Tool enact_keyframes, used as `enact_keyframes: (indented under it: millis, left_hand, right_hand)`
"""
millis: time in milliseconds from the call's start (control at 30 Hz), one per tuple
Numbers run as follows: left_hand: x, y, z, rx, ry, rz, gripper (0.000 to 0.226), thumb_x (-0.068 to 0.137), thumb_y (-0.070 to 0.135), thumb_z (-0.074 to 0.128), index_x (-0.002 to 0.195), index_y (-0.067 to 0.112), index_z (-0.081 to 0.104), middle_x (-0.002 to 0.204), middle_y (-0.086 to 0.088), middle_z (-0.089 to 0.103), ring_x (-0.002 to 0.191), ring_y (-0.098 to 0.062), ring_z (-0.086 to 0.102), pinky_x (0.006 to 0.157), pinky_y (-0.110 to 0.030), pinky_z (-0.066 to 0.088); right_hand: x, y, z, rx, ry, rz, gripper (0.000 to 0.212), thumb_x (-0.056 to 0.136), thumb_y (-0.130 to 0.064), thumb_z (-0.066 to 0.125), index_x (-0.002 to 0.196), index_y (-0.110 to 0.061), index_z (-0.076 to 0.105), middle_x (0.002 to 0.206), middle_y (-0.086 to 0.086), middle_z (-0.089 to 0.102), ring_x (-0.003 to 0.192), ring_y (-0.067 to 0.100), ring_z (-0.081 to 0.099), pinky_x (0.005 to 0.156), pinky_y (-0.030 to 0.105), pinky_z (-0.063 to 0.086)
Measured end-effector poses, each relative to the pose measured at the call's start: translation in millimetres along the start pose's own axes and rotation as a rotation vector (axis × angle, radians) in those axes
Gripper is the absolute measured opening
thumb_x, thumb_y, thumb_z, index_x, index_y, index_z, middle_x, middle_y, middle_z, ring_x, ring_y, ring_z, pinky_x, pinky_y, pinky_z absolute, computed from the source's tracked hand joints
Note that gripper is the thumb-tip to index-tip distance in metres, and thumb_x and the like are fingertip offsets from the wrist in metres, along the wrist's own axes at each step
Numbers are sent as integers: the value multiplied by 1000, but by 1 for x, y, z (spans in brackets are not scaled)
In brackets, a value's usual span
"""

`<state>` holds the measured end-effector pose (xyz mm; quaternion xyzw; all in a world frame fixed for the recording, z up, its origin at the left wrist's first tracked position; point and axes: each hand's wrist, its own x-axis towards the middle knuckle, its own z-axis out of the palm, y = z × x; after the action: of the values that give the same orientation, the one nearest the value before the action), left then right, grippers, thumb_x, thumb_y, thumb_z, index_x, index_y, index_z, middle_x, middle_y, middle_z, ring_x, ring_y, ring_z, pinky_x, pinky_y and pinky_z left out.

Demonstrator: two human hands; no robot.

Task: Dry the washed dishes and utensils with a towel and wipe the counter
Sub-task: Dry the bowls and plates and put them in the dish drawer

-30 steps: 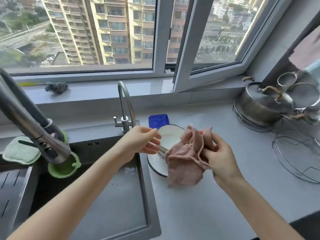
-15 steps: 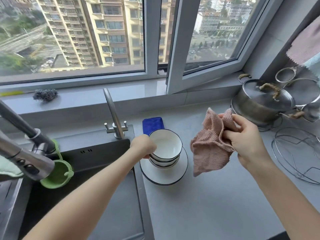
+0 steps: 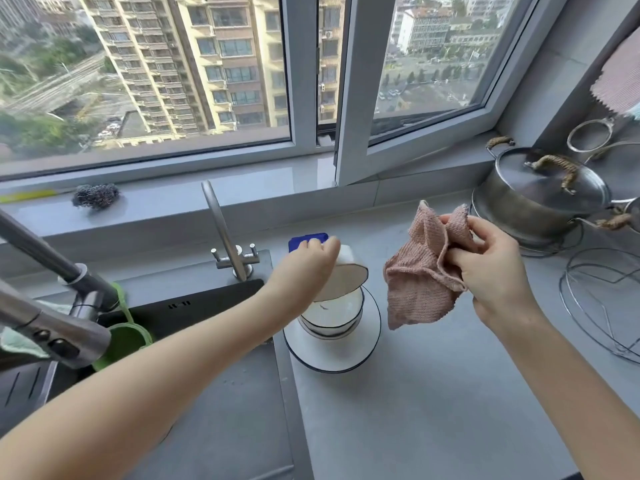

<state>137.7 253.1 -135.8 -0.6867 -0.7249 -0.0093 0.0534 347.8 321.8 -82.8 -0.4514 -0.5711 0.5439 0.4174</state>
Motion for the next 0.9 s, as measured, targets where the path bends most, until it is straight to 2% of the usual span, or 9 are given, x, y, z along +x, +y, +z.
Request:
enact_keyframes:
  millis: [100, 200, 333, 433, 533, 633, 700, 800, 900]
  left_hand:
    - [-4, -3, 8, 122, 117, 86, 56, 42, -20, 58, 89, 7, 43, 72, -12, 55, 66, -29, 57, 39, -26, 30]
    - [-5, -3, -7, -319, 82, -113, 38, 74, -17, 44, 105, 5, 38, 86, -13, 47, 79, -37, 55, 56, -37, 35]
    - [-8, -11, -21, -1006, -87, -507, 27, 88, 2, 29, 110, 17, 30, 85, -7, 48, 59, -30, 57, 46, -34, 52]
    - [-15, -16, -27, -1408, -222, -617, 34, 90, 8, 37, 120, 25, 43, 107, -3, 51, 80, -19, 54, 57, -39, 59]
    - [-27, -17, -26, -1551, -263, -626, 22, 99, 37, 39, 118, 31, 47, 120, 1, 52, 91, -23, 57, 54, -36, 57]
    - [-35, -19, -19, -1656, -280, -670, 39, 94, 58, 32, 111, 33, 57, 117, -1, 63, 100, -28, 63, 65, -42, 58]
    - [-39, -21, -18, -1733, -253, -701, 47, 92, 62, 31, 113, 30, 60, 113, -3, 67, 103, -27, 65, 79, -53, 56]
    - [-45, -21, -22, -1774, -219, -642, 53, 93, 61, 27, 120, 30, 60, 113, -2, 70, 104, -26, 66, 88, -55, 51]
    - [-54, -20, -27, -1782, -238, -594, 49, 95, 57, 25, 121, 35, 60, 116, 6, 69, 109, -24, 64, 84, -46, 52]
  right_hand:
    - [-1, -1, 2, -14, 11, -24, 49, 78, 25, 47, 85, -19, 67, 71, -6, 73, 68, 8, 68, 62, 23, 56]
    - [-3, 2, 5, -72, 34, -76, 50, 78, 22, 47, 87, -21, 70, 80, -1, 74, 81, 18, 70, 78, 38, 58]
    - [-8, -2, 11, -72, 16, -170, 50, 78, 18, 49, 95, -23, 71, 94, 4, 74, 93, 22, 70, 85, 54, 55]
    - [-12, -12, 18, -45, 2, -252, 47, 81, 17, 50, 98, -22, 70, 92, 1, 74, 90, 16, 70, 79, 46, 58]
    - [-17, -31, 30, 97, -9, -335, 43, 82, 18, 51, 101, -15, 68, 94, 3, 74, 87, 17, 69, 69, 31, 56]
    - [-20, -45, 44, 256, -53, -365, 43, 82, 15, 54, 91, -24, 69, 83, -2, 71, 74, 14, 62, 56, 25, 50]
    - [-27, -34, 58, -38, -113, -491, 31, 78, 3, 58, 87, -26, 66, 86, -2, 70, 78, 17, 64, 66, 33, 55]
    - [-31, 2, 76, -889, -304, -703, 31, 72, -30, 53, 98, -37, 68, 116, 2, 66, 109, 30, 60, 91, 48, 49]
    - [-32, 18, 81, -1049, -792, -600, 60, 84, -51, 32, 140, -33, 45, 155, 11, 28, 145, 32, 18, 116, 57, 7]
